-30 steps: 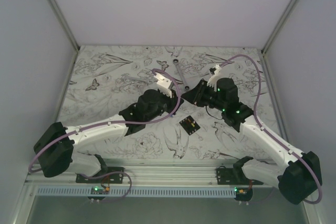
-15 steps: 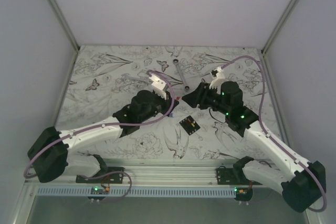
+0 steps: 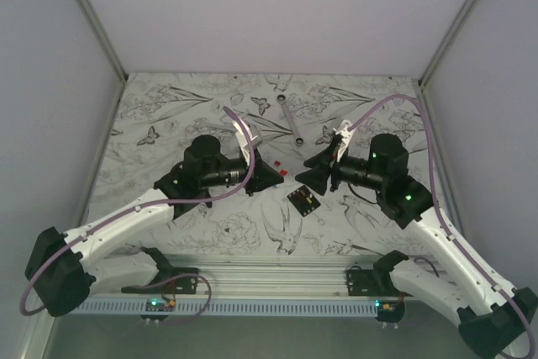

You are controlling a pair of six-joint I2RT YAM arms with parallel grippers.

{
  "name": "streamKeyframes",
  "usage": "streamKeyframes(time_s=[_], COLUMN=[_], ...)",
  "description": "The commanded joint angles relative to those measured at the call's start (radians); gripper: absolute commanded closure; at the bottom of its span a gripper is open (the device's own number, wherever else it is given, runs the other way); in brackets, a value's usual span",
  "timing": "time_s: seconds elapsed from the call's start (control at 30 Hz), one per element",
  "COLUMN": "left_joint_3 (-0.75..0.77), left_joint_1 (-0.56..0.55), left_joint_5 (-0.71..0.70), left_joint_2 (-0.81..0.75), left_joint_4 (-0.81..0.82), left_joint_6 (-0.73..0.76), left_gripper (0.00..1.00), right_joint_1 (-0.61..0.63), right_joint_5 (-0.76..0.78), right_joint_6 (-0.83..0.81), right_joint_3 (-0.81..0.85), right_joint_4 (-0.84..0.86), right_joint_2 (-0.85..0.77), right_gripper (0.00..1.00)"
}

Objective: Snap on the fuse box
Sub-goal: Pick up the fuse from the center of the board.

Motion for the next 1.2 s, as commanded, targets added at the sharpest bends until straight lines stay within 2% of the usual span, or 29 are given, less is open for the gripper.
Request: streamKeyframes(time_s=[0.0,0.13,0.23,0.4,0.6,0.93,1.17], left_joint_3=[0.04,0.073,0.09,0.107,0.113,0.114,0.113], left_joint_1=[0.0,-0.027,-0.041,-0.057,-0.066,-0.068,-0.069], left_joint_5=[0.179,0.234,0.247,0.262,0.27,0.267,0.265], left_joint_2=[-0.03,-0.011,0.002,0.011,0.016,0.017,0.017], left_joint_4=[-0.038,-0.044,-0.048,-0.054,-0.061,-0.07,-0.073], left_joint_6=[0.028,0.044,0.053,0.066,0.078,0.092,0.094], left_gripper=[1.0,1.0,1.0,1.0,1.0,1.0,1.0], right_joint_1=[0.002,0.007,0.012,0.02,0.023,0.022,0.023], right_joint_5=[-0.146,-0.298,-0.336,-0.363,-0.396,-0.383,-0.386], right_joint_6=[-0.123,-0.156,-0.162,-0.176,-0.189,-0.198,-0.193], right_joint_3=[0.039,0.06,0.072,0.088,0.09,0.098,0.099], right_joint_4=[-0.025,-0.016,-0.012,-0.023,-0.024,-0.049,-0.051], right_joint_2=[-0.006,0.026,0.044,0.079,0.08,0.063,0.056], right_gripper=[0.44,0.46,0.48,0.51,0.63,0.65,0.78])
